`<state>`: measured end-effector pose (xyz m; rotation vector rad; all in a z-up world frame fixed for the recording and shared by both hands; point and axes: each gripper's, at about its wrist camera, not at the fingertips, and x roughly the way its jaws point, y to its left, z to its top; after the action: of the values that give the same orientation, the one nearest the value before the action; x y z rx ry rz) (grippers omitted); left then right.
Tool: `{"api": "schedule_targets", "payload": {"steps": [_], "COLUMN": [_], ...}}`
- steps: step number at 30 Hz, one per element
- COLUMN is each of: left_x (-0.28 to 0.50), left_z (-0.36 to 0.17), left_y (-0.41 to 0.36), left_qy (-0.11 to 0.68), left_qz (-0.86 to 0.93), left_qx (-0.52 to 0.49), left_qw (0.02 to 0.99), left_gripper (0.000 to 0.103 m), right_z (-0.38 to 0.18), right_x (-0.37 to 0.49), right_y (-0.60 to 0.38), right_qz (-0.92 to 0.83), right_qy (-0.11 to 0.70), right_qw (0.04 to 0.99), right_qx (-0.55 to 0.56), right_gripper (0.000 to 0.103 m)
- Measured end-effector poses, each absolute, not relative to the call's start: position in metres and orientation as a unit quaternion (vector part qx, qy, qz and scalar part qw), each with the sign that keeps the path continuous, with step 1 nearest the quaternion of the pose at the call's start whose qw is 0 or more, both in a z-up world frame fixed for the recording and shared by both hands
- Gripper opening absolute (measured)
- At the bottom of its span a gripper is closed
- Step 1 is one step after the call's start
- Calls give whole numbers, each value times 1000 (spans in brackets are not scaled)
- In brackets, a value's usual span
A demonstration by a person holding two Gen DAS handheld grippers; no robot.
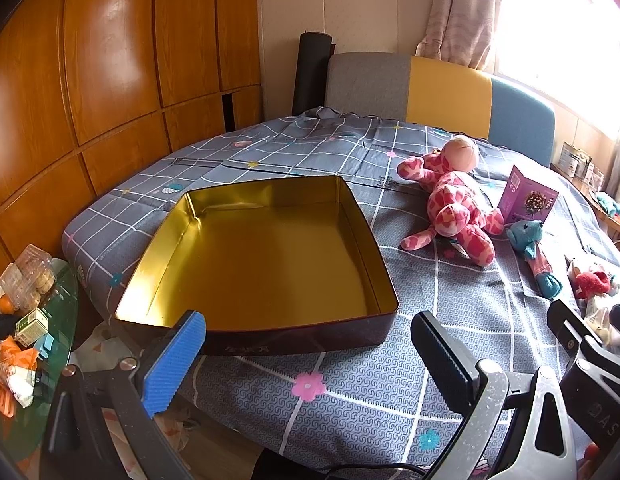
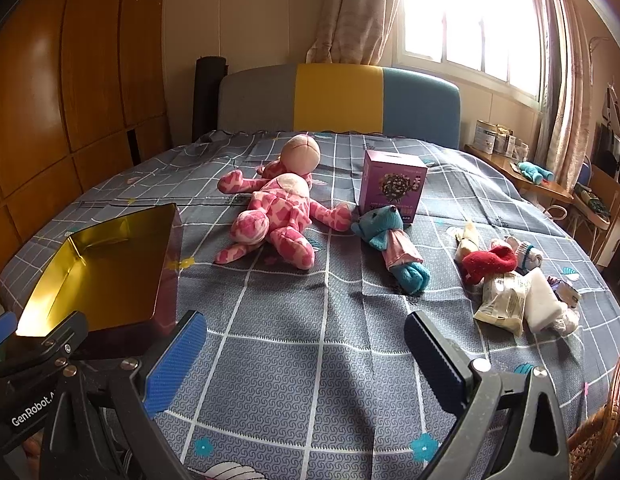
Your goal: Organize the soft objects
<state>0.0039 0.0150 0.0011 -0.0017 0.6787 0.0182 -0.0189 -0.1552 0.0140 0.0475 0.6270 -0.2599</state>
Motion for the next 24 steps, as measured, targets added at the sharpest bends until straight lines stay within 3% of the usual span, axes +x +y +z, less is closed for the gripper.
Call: {"api": "schedule_targets", "payload": {"steps": [24], "left_x": [8], "left_z": [-4], "left_y": [14], "left_qy": [344], "left_qz": [6], "left_qx": [3], "left_qw": [939], "left_gripper": [103], "right_z": [9], "right_x": [-16], "right_y": [-158], "right_qz": [-125], "right_qy": [312], "right_qw": [941], "right_qx": [27], "right_gripper": [102]}}
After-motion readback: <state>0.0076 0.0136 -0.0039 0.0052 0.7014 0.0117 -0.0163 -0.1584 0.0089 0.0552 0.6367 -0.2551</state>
